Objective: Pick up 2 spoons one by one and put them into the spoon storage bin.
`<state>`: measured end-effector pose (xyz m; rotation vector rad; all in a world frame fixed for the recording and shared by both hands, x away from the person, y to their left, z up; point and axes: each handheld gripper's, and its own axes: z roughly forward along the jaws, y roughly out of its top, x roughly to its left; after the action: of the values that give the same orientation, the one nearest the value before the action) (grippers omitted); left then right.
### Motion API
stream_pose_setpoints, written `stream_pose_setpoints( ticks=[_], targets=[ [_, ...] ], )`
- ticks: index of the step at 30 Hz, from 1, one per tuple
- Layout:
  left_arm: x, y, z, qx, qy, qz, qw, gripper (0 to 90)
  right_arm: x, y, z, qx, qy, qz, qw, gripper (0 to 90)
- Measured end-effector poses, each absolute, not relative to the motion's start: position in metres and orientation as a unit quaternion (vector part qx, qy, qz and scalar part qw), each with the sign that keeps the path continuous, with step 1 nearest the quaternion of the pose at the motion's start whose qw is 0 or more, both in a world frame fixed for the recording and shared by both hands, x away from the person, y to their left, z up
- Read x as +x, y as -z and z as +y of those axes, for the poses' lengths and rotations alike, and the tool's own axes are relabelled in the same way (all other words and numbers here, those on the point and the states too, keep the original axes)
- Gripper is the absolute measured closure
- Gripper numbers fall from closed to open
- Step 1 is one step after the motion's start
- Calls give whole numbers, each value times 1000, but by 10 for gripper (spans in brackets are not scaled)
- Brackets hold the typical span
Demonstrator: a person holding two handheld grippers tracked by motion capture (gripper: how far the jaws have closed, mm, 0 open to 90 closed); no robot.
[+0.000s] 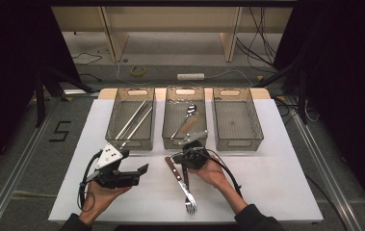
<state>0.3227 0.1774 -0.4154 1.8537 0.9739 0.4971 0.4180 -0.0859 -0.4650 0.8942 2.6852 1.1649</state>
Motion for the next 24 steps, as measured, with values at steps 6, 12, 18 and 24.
stream_pose_setpoints(
  ticks=[6, 12, 18, 24],
  targets=[
    [322, 415, 178, 758, -203, 399, 474, 166, 418, 466, -75, 281, -374, 883, 32, 900],
    [322, 416, 177, 759, -203, 400, 472, 166, 419, 471, -67, 277, -366, 888, 26, 900],
    [322, 415, 178, 756, -204, 400, 476, 166, 421, 474, -60, 269, -352, 896, 21, 900],
    [322, 415, 177, 757, -204, 399, 476, 166, 423, 479, -51, 262, -331, 906, 22, 900]
  ],
)
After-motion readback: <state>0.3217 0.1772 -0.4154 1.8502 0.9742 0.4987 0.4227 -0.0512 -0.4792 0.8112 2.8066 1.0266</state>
